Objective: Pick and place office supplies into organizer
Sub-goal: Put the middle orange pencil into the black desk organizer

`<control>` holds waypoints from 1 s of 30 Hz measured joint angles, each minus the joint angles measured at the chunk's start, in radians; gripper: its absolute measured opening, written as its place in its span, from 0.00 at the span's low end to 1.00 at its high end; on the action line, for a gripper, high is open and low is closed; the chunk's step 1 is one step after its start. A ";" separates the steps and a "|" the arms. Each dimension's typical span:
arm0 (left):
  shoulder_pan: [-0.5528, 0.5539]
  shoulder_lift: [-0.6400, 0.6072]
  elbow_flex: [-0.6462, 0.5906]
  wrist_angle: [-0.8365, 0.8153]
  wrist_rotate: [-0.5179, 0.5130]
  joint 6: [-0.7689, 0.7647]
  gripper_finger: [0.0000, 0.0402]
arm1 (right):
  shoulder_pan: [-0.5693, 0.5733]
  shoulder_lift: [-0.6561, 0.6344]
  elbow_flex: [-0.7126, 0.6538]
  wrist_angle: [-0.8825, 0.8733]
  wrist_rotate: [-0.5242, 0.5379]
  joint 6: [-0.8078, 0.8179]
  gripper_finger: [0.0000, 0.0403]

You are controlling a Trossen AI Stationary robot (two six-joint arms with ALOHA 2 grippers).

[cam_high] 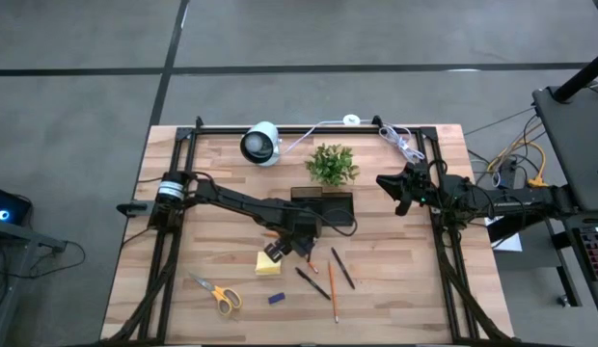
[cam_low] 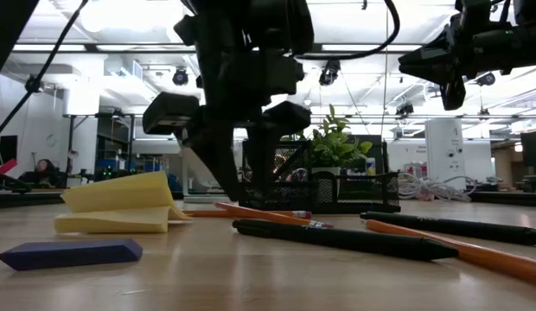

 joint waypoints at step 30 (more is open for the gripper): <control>0.003 0.019 -0.070 0.072 0.011 0.019 0.41 | 0.000 0.000 0.000 -0.017 0.000 -0.004 0.13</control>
